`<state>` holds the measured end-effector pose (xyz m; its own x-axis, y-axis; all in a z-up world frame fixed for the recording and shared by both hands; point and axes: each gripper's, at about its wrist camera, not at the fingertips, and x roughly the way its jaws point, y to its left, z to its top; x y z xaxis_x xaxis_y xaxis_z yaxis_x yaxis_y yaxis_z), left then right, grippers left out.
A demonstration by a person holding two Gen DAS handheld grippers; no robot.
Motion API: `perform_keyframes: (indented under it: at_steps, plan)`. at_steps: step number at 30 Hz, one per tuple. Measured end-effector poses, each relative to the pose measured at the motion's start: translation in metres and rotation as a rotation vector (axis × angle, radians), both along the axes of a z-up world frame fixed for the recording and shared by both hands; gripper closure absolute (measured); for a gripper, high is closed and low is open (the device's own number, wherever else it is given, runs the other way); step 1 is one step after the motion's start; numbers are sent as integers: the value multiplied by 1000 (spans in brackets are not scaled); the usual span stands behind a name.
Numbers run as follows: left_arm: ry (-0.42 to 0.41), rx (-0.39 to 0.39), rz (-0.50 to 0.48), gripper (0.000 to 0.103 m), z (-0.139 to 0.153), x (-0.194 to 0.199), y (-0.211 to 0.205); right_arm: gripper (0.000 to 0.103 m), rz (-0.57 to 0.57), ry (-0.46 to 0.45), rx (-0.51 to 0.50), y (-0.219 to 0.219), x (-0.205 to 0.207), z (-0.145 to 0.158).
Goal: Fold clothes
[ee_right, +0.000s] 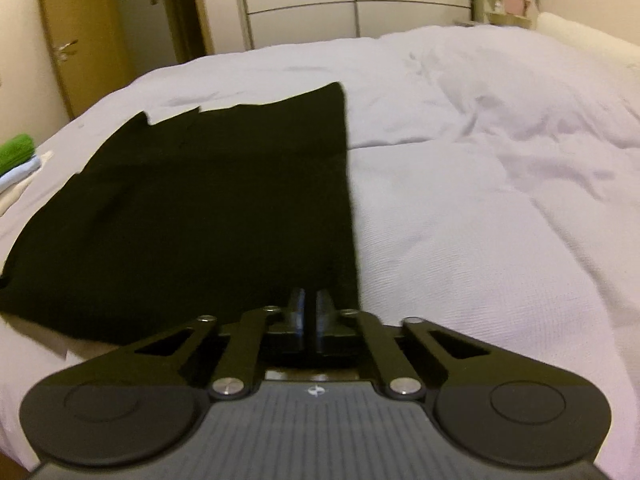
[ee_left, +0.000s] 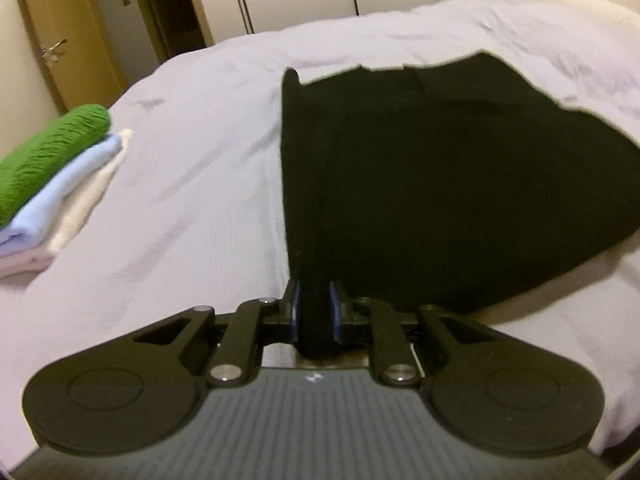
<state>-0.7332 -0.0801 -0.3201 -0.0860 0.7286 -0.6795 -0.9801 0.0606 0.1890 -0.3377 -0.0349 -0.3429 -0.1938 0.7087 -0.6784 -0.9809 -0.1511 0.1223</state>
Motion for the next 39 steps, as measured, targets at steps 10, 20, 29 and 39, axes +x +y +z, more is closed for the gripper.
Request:
perform_keyframes:
  at_steps: [10, 20, 29, 39]
  plan:
    - [-54, -7, 38, 84, -12, -15, -14, 103, -16, 18, -14, -17, 9, -6]
    - [-78, -87, 81, 84, 17, 18, -43, 69, -23, 38, -30, -47, -3, 33]
    - [-74, -116, 91, 80, 42, 51, -73, 45, -30, 39, -78, -91, -16, 42]
    - [-18, -48, 68, 72, 69, 74, -109, 21, -6, 56, -6, -129, -27, 73]
